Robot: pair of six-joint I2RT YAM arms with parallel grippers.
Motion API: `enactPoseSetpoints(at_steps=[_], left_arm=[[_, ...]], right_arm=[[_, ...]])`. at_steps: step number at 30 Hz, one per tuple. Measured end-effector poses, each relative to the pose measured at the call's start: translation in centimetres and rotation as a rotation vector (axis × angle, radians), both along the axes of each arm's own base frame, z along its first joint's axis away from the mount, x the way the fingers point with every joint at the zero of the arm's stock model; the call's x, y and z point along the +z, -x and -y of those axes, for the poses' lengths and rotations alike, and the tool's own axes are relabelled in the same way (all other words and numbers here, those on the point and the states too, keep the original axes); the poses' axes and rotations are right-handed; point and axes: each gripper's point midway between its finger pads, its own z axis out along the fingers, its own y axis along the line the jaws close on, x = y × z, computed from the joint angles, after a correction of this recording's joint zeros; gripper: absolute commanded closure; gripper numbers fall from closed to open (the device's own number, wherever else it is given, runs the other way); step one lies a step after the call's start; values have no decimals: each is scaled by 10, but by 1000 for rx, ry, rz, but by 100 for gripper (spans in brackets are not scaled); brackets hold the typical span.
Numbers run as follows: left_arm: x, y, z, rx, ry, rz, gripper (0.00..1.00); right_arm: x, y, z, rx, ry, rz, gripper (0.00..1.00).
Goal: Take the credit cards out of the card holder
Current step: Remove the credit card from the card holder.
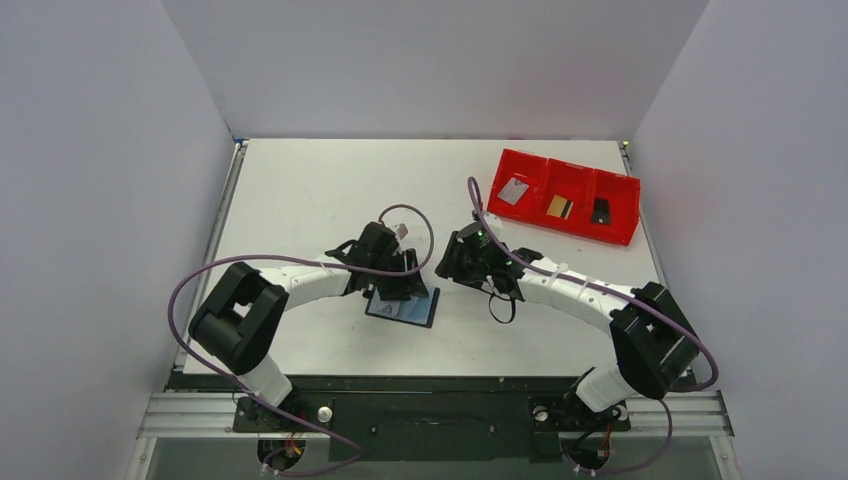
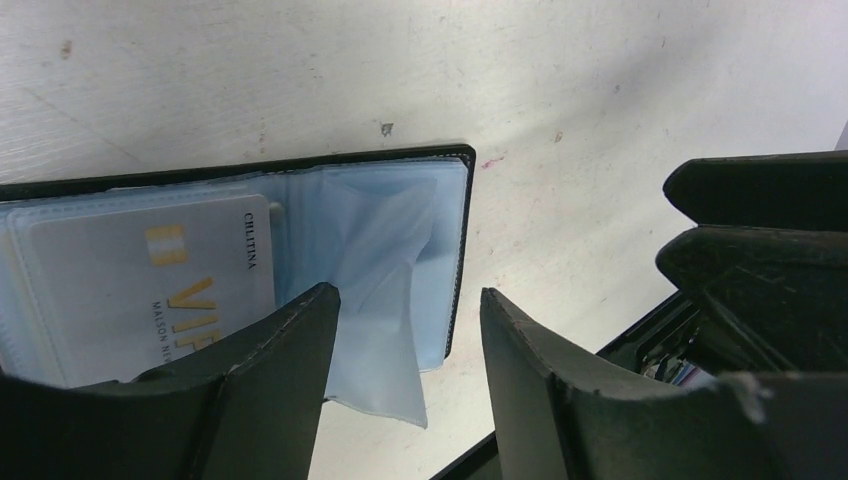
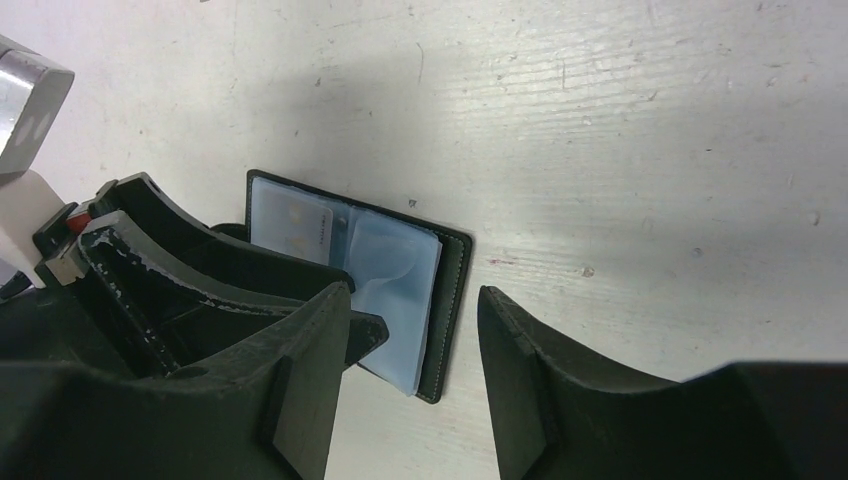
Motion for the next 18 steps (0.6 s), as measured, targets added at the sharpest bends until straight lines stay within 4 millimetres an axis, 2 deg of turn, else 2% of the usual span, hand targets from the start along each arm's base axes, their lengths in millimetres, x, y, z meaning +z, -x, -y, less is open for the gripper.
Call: enactPoseSetpoints(at_steps=[7, 18], left_arm=[[-3, 5, 11, -35, 12, -14, 42], [10, 10, 20, -51, 54, -15, 39]], right_arm=[[-4, 2, 8, -11, 23, -6, 54], [-4, 3, 14, -11, 50, 3, 54]])
